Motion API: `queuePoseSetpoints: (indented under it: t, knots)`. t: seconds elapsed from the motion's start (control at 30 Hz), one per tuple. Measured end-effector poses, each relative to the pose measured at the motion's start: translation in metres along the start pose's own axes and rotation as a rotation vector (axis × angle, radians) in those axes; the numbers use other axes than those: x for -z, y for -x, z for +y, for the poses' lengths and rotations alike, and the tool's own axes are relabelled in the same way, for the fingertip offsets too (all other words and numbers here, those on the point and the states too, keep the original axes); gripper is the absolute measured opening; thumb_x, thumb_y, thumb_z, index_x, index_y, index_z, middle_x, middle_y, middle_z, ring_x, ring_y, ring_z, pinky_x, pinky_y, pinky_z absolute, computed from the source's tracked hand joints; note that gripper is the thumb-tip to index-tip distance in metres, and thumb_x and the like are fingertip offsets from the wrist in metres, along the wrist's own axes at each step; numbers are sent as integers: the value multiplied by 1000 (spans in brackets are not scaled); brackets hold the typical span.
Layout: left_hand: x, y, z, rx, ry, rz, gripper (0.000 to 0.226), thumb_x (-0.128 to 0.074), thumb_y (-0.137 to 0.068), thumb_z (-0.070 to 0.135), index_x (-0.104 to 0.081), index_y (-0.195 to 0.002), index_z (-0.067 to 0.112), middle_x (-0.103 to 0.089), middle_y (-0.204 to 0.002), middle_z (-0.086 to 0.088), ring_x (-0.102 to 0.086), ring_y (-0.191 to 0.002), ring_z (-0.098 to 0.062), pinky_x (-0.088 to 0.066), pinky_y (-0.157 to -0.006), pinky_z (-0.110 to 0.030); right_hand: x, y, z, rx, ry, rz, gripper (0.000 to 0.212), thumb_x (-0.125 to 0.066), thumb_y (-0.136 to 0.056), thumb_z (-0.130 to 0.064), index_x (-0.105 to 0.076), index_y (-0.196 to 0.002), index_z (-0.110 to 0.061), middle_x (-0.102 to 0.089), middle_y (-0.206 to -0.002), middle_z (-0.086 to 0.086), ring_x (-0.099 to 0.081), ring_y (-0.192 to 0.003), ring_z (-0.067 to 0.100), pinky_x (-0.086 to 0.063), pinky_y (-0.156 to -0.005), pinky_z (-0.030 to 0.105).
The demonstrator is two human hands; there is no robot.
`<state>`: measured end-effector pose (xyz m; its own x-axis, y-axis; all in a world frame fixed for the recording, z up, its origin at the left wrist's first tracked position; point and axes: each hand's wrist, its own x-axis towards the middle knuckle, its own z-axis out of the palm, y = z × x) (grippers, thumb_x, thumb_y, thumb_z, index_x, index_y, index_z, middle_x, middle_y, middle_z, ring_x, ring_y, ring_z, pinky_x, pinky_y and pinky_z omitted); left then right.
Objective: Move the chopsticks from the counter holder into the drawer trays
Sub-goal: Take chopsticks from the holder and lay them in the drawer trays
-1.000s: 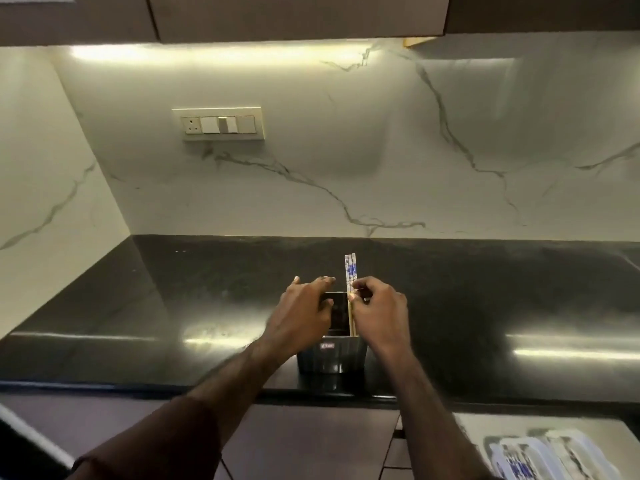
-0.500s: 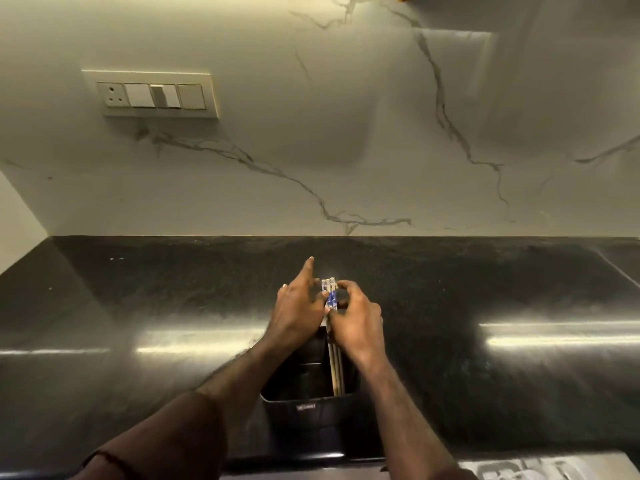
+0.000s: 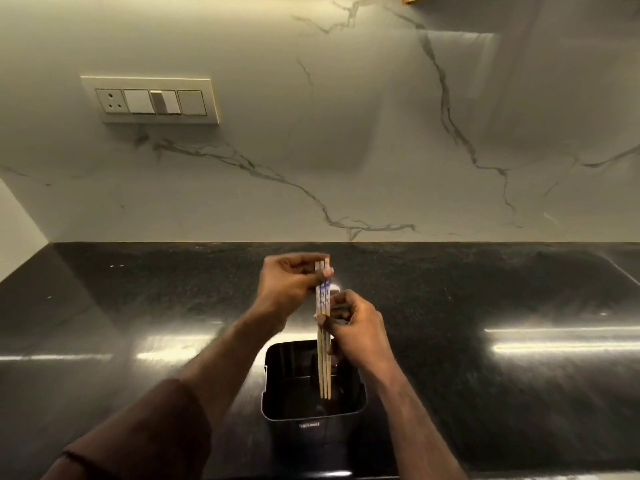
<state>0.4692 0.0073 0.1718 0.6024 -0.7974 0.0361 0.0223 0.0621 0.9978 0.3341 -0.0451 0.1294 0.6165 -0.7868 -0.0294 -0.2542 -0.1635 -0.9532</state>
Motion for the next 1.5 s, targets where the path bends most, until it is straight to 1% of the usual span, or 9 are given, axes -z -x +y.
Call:
queuePoseSetpoints:
  t: [0.1, 0.23, 0.4, 0.57, 0.7, 0.93, 1.03, 1.27, 1.5]
  knots:
    - [6, 3, 49, -100, -5, -4, 30, -74, -76, 8, -72, -104, 18, -76, -94, -8, -73, -88, -21, -58, -73, -25, 1, 4, -8, 55, -20, -103, 8, -71, -86, -23, -67, -92, -27, -72, -84, -3, -70, -63, 20, -58, -51, 31]
    - [12, 16, 108, -214, -4, 33, 28, -71, -77, 3, -71, -101, 15, -75, -90, -11, -73, -81, -22, -59, -71, -26, 3, 12, -29, 148, -42, -222, 10, -67, -89, -20, -68, -95, -27, -76, -88, -2, -71, -76, 11, -54, -62, 19]
    - [18, 42, 155, -310, -57, 91, 26, -70, -79, -3, -69, -101, 11, -73, -86, -9, -73, -70, -16, -57, -63, -22, 8, 37, -50, 209, -77, -272, 14, -66, -90, -25, -70, -101, -17, -76, -84, 4, -61, -60, 23, -51, -48, 27]
    - [23, 80, 172, -353, -60, 122, 21, -70, -80, -3, -70, -97, 9, -72, -86, -10, -73, -69, -16, -57, -62, -23, 11, 79, -62, 200, -3, -276, 18, -64, -91, -31, -69, -104, -20, -73, -87, 2, -69, -72, 10, -54, -60, 21]
    - [26, 117, 173, -370, -14, 107, 20, -71, -79, -3, -71, -96, 8, -73, -79, -7, -73, -67, -16, -58, -62, -24, 10, 127, -64, 99, -113, -293, 21, -63, -92, -28, -67, -109, -16, -73, -93, 12, -72, -80, 23, -62, -69, 36]
    - [15, 182, 141, -311, 44, 45, 20, -73, -78, 0, -72, -92, 14, -75, -84, -10, -74, -76, -23, -60, -69, -31, 14, 221, -30, 23, -208, -198, 20, -63, -91, -13, -67, -110, -10, -72, -95, 12, -72, -89, 21, -61, -78, 34]
    - [-11, 207, 114, -246, -1, 18, 20, -77, -76, 6, -74, -92, 18, -76, -88, -10, -74, -81, -22, -60, -72, -32, 32, 265, -4, -31, -145, -115, 19, -64, -91, -12, -68, -109, -7, -73, -91, 11, -73, -86, 21, -61, -76, 35]
    - [-111, 250, 63, -179, -60, -107, 22, -76, -77, 7, -72, -97, 16, -76, -91, -6, -73, -85, -17, -59, -80, -37, 114, 343, 47, -176, -49, 44, 7, -64, -91, -11, -71, -93, -12, -73, -80, 7, -74, -73, 16, -59, -63, 22]
    - [-254, 290, 28, -145, -141, -140, 23, -76, -78, 12, -72, -99, 21, -75, -88, 1, -72, -78, -7, -58, -66, -22, 238, 402, 97, -327, -61, 142, 7, -68, -88, -7, -73, -92, -3, -73, -80, 19, -72, -65, 25, -61, -66, 33]
